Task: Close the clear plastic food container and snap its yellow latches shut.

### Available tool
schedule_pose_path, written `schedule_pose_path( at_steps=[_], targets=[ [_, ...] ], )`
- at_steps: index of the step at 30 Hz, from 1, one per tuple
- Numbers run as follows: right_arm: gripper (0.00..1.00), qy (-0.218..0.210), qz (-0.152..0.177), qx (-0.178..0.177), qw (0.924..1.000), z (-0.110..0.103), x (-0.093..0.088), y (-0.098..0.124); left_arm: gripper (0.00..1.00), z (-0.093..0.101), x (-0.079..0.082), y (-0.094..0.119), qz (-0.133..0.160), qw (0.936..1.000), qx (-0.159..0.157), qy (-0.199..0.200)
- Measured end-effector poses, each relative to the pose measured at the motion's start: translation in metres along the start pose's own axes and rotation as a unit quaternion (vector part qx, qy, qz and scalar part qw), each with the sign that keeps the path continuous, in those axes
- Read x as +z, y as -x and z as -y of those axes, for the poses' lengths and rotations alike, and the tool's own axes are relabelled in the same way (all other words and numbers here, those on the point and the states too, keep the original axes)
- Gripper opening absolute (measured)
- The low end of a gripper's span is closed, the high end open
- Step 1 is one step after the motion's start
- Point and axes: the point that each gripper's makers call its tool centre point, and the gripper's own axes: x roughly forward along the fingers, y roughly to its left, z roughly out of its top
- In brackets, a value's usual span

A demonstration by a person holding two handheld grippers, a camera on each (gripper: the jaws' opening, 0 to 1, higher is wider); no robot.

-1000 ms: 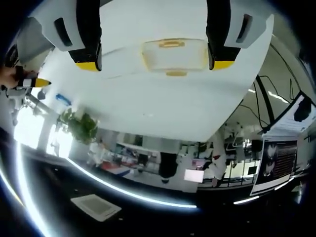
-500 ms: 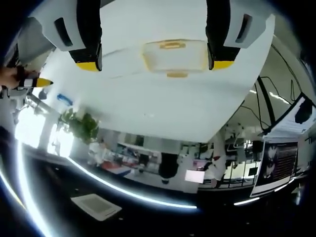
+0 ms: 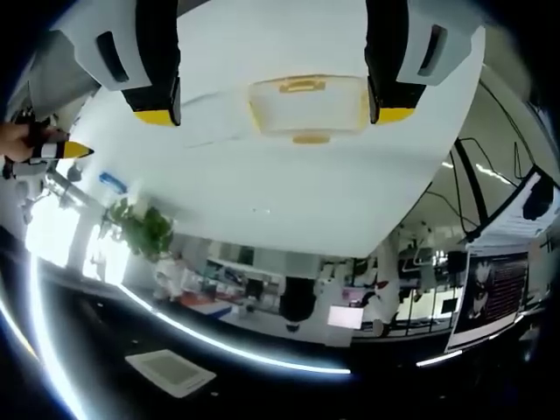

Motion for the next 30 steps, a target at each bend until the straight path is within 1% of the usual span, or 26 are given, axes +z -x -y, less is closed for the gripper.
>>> schedule_pose_path(
  at_steps=[3, 6, 9, 19, 26, 30],
  targets=[
    [0.62, 0.000, -0.002, 0.001, 1.0000, -0.001, -0.001, -0.002, 0.86, -0.002, -0.002, 0.000, -0.003, 1.0000, 0.001, 0.001],
    [0.62, 0.002, -0.008, 0.003, 1.0000, -0.004, -0.001, -0.005, 0.86, -0.004, 0.000, 0.001, 0.005, 1.0000, 0.001, 0.007],
    [0.61, 0.002, -0.007, 0.005, 1.0000, -0.006, 0.000, -0.006, 0.85, -0.007, 0.000, 0.000, 0.004, 1.0000, 0.003, 0.007],
    [0.60, 0.002, -0.009, 0.008, 0.9999, -0.016, 0.001, -0.020, 0.84, -0.021, 0.000, -0.007, -0.009, 0.9999, 0.000, 0.006],
    [0.60, 0.004, -0.010, 0.020, 0.9998, -0.030, 0.005, -0.034, 0.82, -0.033, 0.002, -0.010, -0.013, 0.9999, 0.002, 0.005],
    [0.60, 0.017, -0.019, 0.032, 0.9992, -0.041, 0.003, -0.044, 0.82, -0.040, 0.002, -0.010, -0.017, 0.9998, 0.004, 0.003]
  ],
)
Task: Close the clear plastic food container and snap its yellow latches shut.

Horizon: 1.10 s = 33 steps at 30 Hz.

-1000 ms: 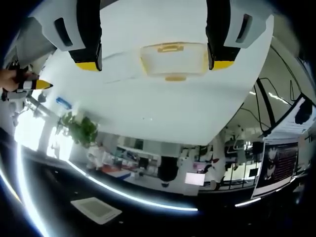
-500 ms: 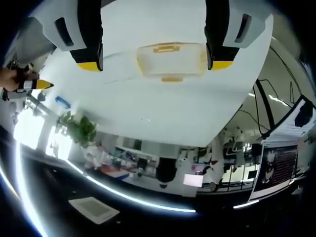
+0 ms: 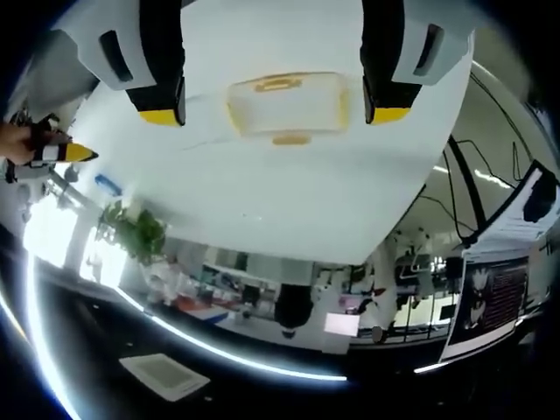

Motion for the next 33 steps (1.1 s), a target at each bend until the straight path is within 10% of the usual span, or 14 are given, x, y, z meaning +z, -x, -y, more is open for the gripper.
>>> schedule_pose_path(
  at_steps=[33],
  targets=[
    [0.55, 0.010, 0.018, 0.058, 0.9981, -0.071, 0.038, -0.087, 0.70, -0.041, -0.013, -0.034, -0.039, 0.9992, -0.001, -0.011]
  ],
)
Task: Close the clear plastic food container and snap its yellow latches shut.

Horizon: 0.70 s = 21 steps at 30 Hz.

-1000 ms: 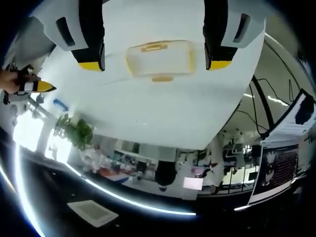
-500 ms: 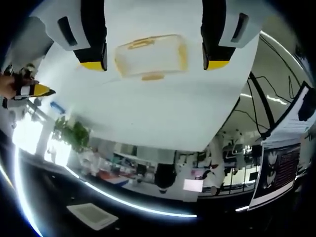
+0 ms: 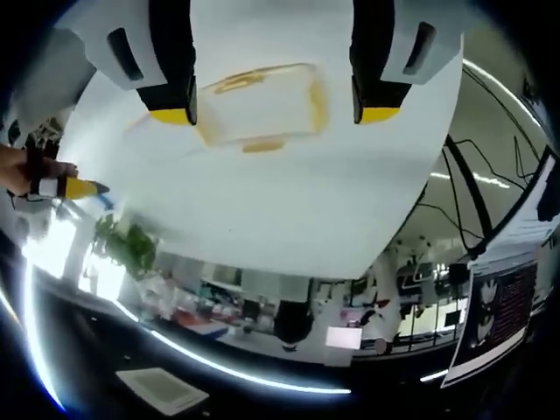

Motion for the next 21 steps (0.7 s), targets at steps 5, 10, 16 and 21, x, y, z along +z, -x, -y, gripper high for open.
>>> schedule_pose_path(
  at_steps=[5, 10, 16, 21],
  targets=[
    [0.54, 0.009, -0.005, 0.016, 0.9998, -0.012, -0.001, -0.015, 0.67, -0.009, 0.001, -0.008, -0.004, 1.0000, 0.002, -0.002],
    [0.53, 0.010, -0.012, 0.032, 0.9994, -0.024, -0.006, -0.030, 0.63, -0.015, 0.001, -0.018, -0.005, 1.0000, 0.002, -0.001],
    [0.50, 0.019, -0.020, 0.043, 0.9987, -0.036, -0.012, -0.043, 0.59, -0.018, -0.002, -0.029, -0.008, 1.0000, 0.001, 0.001],
    [0.48, 0.023, -0.024, 0.029, 0.9990, -0.040, -0.021, -0.056, 0.57, -0.024, -0.010, -0.036, -0.015, 0.9998, 0.005, 0.009]
  ],
)
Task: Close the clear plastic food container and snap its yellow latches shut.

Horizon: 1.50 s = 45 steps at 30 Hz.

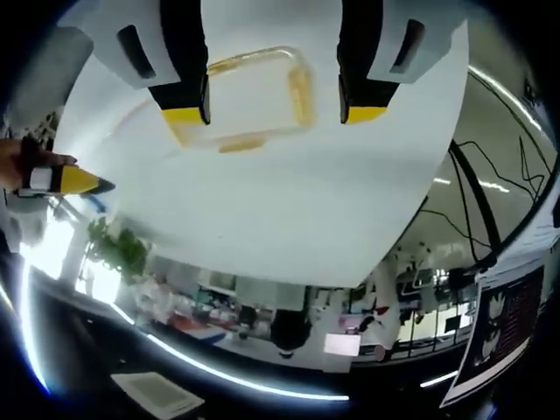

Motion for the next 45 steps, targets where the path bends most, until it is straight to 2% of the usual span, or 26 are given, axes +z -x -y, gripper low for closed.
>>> schedule_pose_path(
  at_steps=[5, 10, 12, 17, 19, 25, 29, 32, 36, 40, 45],
  targets=[
    [0.45, 0.007, 0.002, 0.004, 1.0000, -0.015, -0.006, -0.014, 0.54, -0.005, -0.005, -0.003, -0.006, 1.0000, 0.006, -0.003],
    [0.39, -0.003, -0.005, 0.026, 0.9997, -0.027, -0.016, -0.028, 0.42, -0.003, -0.009, -0.005, -0.012, 0.9999, 0.001, -0.011],
    [0.37, 0.011, -0.014, 0.024, 0.9995, -0.028, -0.022, -0.033, 0.41, -0.003, -0.011, -0.008, -0.017, 0.9998, 0.002, -0.013],
    [0.29, 0.017, -0.041, 0.001, 0.9990, -0.024, -0.038, -0.039, 0.38, -0.007, -0.017, -0.013, -0.027, 0.9994, 0.014, -0.017],
    [0.23, 0.045, -0.042, -0.021, 0.9979, -0.019, -0.042, -0.039, 0.35, -0.009, -0.022, -0.014, -0.039, 0.9988, 0.022, -0.018],
    [0.23, 0.029, -0.061, -0.027, 0.9974, -0.018, -0.059, -0.050, 0.32, -0.014, -0.023, -0.016, -0.034, 0.9985, 0.035, -0.023],
    [0.22, 0.037, -0.062, -0.031, 0.9969, -0.019, -0.063, -0.057, 0.30, -0.016, -0.026, -0.019, -0.040, 0.9980, 0.039, -0.031],
    [0.22, 0.020, -0.070, -0.020, 0.9971, -0.023, -0.069, -0.062, 0.28, -0.016, -0.028, -0.021, -0.045, 0.9977, 0.038, -0.035],
    [0.22, 0.032, -0.078, -0.033, 0.9959, -0.019, -0.074, -0.065, 0.25, -0.016, -0.032, -0.025, -0.055, 0.9967, 0.039, -0.045],
    [0.15, 0.046, -0.081, -0.040, 0.9949, -0.014, -0.075, -0.069, 0.21, -0.017, -0.032, -0.027, -0.052, 0.9967, 0.039, -0.048],
    [0.14, 0.052, -0.088, -0.047, 0.9937, -0.009, -0.078, -0.070, 0.19, -0.019, -0.035, -0.030, -0.061, 0.9958, 0.041, -0.055]
  ],
)
